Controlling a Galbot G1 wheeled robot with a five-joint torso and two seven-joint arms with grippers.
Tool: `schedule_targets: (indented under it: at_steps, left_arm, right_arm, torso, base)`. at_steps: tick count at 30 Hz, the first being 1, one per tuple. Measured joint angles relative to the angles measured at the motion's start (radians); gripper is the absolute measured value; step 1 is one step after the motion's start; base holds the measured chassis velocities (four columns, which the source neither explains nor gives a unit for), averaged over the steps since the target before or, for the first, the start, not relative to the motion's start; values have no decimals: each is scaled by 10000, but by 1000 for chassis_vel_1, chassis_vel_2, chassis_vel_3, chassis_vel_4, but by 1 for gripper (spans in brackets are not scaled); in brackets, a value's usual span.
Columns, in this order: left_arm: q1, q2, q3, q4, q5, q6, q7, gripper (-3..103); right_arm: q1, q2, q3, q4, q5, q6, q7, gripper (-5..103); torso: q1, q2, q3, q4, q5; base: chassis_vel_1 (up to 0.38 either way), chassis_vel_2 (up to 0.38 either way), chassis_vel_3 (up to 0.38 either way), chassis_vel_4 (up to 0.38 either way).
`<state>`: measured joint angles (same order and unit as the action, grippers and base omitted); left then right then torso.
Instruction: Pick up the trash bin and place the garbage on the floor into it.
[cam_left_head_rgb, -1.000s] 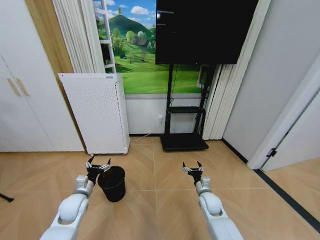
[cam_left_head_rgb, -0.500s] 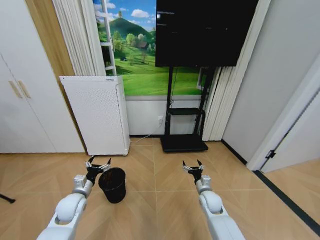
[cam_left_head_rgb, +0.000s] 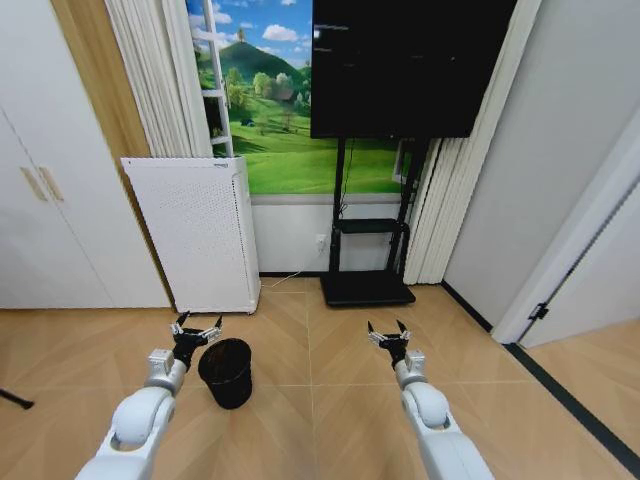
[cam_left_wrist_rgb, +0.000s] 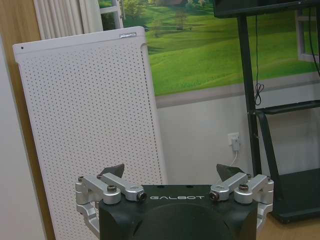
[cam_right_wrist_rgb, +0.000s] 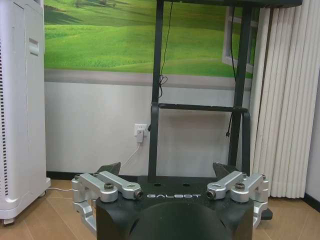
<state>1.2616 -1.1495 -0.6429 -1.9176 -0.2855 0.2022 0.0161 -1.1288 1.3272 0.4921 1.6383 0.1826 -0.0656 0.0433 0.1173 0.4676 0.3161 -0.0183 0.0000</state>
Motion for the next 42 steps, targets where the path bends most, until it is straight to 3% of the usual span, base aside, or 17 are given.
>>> schedule_targets:
  at_steps: [24, 42]
  left_arm:
    - [626, -128, -295, -437, 151, 22, -81, 100]
    - [1115, -103, -768, -742, -233, 1, -66, 100]
  right_arm:
    - [-212, -44, 34, 23, 106, 170, -12, 100]
    - [-240, 131, 48, 264, -91, 62, 53, 100]
  torso:
    - [304, 788, 489, 0, 0]
    - [709, 1777, 1071, 0, -1]
  base:
    - [0, 0, 0, 0]
    - [0, 0, 0, 0]
